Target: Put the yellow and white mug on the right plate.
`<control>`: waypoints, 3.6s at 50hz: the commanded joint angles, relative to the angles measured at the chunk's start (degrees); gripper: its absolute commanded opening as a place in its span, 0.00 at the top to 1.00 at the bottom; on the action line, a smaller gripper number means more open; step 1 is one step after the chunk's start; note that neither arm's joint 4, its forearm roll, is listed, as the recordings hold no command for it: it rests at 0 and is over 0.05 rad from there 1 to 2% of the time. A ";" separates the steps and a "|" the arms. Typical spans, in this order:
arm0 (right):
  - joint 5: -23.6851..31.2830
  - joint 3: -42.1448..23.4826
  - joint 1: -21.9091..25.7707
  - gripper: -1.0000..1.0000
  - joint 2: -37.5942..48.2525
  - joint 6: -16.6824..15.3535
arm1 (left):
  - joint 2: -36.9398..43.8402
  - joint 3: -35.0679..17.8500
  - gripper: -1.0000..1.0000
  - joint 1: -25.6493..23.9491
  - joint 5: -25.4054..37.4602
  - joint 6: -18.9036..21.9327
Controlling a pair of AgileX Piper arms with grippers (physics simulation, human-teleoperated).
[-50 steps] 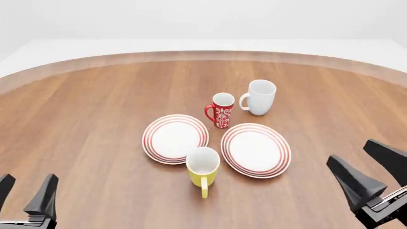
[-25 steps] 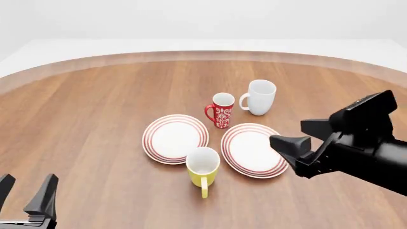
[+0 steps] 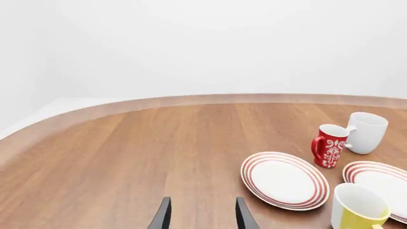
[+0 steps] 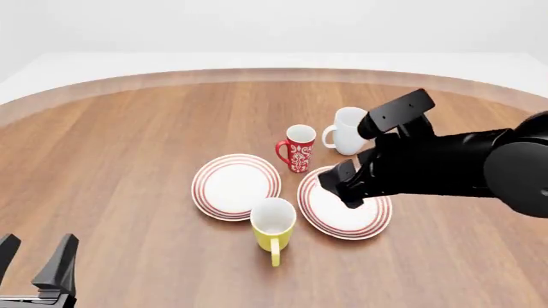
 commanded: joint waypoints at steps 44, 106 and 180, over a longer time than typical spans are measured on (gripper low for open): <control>-16.41 8.81 6.44 0.00 9.38 20.23 | 0.00 0.00 0.00 0.00 0.00 0.00; -31.56 18.10 8.51 0.00 15.58 27.70 | 0.00 0.00 0.00 0.00 0.00 0.00; -46.49 22.70 9.93 0.00 22.98 31.10 | 0.00 0.00 0.00 0.00 0.00 0.00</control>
